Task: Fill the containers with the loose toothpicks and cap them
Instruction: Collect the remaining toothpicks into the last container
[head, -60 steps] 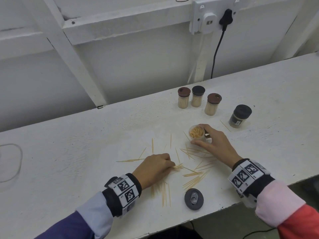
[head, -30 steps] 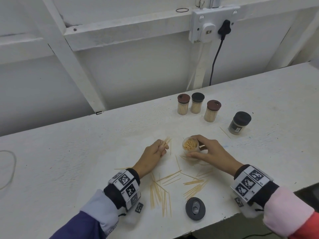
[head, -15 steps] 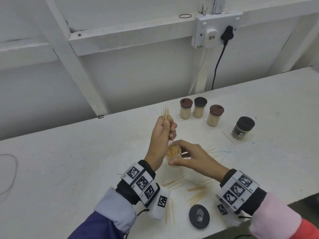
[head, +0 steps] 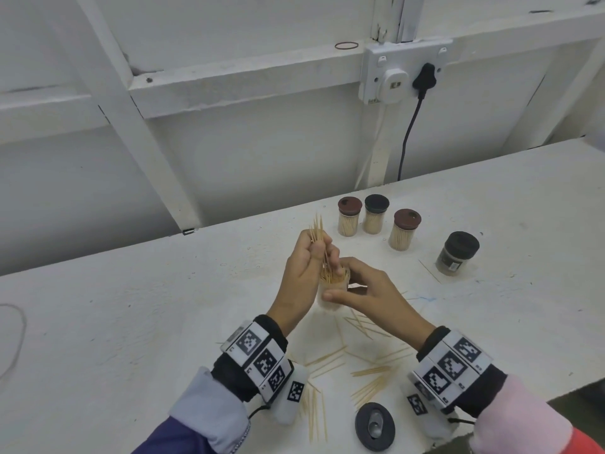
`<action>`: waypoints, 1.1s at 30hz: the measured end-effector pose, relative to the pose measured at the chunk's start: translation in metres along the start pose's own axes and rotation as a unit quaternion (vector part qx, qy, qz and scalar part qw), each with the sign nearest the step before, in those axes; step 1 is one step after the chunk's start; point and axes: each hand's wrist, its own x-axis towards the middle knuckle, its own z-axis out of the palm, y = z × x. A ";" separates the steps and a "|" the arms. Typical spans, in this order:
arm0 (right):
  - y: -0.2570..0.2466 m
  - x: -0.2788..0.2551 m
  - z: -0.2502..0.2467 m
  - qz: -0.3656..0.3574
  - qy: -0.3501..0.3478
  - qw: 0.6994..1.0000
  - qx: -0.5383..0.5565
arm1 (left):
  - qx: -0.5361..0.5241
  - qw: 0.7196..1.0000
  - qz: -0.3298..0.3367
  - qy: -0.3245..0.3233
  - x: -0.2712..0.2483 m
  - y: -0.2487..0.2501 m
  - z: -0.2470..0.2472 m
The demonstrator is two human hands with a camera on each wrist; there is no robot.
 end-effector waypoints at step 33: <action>0.004 0.002 -0.002 -0.018 0.027 0.999 -0.013 | 0.069 0.997 -0.036 0.009 0.005 -0.014 0.008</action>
